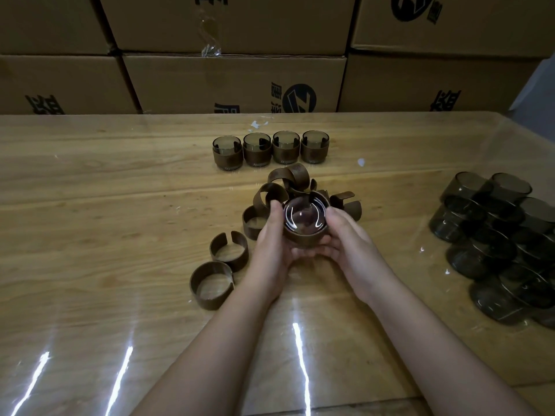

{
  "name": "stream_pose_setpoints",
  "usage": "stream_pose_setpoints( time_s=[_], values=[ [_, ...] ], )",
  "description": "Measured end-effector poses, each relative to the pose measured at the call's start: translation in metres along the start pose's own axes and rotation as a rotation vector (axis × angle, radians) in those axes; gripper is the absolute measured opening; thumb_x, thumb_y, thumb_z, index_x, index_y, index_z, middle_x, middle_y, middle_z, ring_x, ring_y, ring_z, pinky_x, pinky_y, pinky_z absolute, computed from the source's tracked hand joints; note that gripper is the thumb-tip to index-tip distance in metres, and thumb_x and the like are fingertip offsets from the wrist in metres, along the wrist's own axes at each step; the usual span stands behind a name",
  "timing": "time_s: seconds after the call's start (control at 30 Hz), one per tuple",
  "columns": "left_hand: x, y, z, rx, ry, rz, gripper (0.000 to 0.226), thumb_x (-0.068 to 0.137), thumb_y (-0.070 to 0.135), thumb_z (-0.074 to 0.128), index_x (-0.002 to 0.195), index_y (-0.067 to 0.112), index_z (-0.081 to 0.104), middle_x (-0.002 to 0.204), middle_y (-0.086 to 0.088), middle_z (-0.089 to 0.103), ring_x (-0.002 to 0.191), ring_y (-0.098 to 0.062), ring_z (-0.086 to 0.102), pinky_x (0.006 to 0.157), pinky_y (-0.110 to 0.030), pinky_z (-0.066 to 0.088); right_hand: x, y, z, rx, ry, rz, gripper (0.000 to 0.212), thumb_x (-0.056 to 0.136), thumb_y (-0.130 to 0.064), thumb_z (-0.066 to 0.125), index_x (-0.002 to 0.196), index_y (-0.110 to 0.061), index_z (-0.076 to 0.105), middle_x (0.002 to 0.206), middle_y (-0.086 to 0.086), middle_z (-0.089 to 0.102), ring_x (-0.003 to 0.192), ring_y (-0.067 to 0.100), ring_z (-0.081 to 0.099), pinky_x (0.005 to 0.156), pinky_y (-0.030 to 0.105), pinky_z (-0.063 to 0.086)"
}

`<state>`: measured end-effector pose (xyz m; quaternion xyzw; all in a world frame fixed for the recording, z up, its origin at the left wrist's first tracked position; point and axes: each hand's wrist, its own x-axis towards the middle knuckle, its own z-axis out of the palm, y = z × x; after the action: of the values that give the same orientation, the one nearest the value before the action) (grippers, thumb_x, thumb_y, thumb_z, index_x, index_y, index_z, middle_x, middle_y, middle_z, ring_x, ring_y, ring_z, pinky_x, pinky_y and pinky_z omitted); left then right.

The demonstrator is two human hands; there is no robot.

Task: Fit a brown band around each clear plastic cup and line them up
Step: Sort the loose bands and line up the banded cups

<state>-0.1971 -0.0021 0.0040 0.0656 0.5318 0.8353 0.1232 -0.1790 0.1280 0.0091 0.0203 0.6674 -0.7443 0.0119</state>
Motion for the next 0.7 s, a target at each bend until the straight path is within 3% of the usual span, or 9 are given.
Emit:
stream_pose_setpoints(
  time_s=[0.07, 0.13, 0.3, 0.43, 0.57, 0.7],
  values=[
    [0.0010, -0.0004, -0.0017, -0.027, -0.026, -0.027, 0.073, 0.086, 0.062, 0.029, 0.127, 0.009, 0.057, 0.116, -0.015, 0.069, 0.099, -0.027, 0.067, 0.073, -0.033, 0.056, -0.0004, -0.0001, 0.0003, 0.057, 0.008, -0.009, 0.051, 0.080, -0.043, 0.062, 0.124, -0.017, 0.059, 0.102, 0.001, 0.072, 0.088, 0.011, 0.066, 0.073, 0.024, 0.051],
    [0.0012, 0.0003, -0.0030, -0.067, -0.065, -0.047, 0.073, 0.089, 0.062, 0.035, 0.132, 0.006, 0.053, 0.123, -0.019, 0.064, 0.109, -0.031, 0.065, 0.086, -0.041, 0.055, -0.0007, -0.0009, 0.0002, 0.098, 0.016, -0.001, 0.057, 0.080, -0.043, 0.066, 0.130, -0.015, 0.056, 0.117, 0.009, 0.068, 0.102, 0.020, 0.063, 0.080, 0.028, 0.048],
    [0.0030, 0.0010, -0.0059, -0.139, -0.129, -0.078, 0.069, 0.083, 0.056, 0.050, 0.131, 0.006, 0.056, 0.128, -0.019, 0.061, 0.117, -0.031, 0.061, 0.094, -0.041, 0.053, 0.0002, -0.0009, 0.0010, 0.238, 0.014, 0.025, 0.063, 0.081, -0.035, 0.055, 0.136, -0.005, 0.050, 0.131, 0.024, 0.056, 0.110, 0.027, 0.054, 0.084, 0.033, 0.041],
    [0.0062, -0.0022, -0.0074, -0.125, -0.105, -0.088, 0.065, 0.091, 0.054, 0.042, 0.133, 0.007, 0.054, 0.130, -0.018, 0.061, 0.120, -0.034, 0.058, 0.101, -0.047, 0.046, 0.0011, -0.0012, -0.0007, 0.333, -0.001, 0.073, 0.062, 0.081, -0.032, 0.056, 0.138, -0.008, 0.049, 0.132, 0.019, 0.058, 0.110, 0.024, 0.054, 0.091, 0.036, 0.038],
    [0.0074, -0.0025, -0.0071, -0.115, -0.095, -0.111, 0.065, 0.090, 0.054, 0.040, 0.134, 0.008, 0.053, 0.130, -0.018, 0.060, 0.121, -0.036, 0.057, 0.105, -0.051, 0.042, 0.0021, -0.0031, -0.0022, 0.409, -0.030, 0.093, 0.059, 0.082, -0.027, 0.056, 0.139, -0.011, 0.048, 0.121, 0.008, 0.064, 0.100, 0.016, 0.060, 0.083, 0.031, 0.040],
    [0.0072, -0.0044, -0.0068, -0.111, -0.103, -0.099, 0.061, 0.090, 0.055, 0.036, 0.128, 0.013, 0.057, 0.126, -0.015, 0.064, 0.118, -0.033, 0.060, 0.102, -0.051, 0.045, 0.0015, -0.0055, -0.0037, 0.510, -0.060, 0.085, 0.060, 0.079, -0.022, 0.059, 0.137, -0.013, 0.049, 0.120, 0.007, 0.067, 0.102, 0.018, 0.063, 0.087, 0.032, 0.042]
  ],
)
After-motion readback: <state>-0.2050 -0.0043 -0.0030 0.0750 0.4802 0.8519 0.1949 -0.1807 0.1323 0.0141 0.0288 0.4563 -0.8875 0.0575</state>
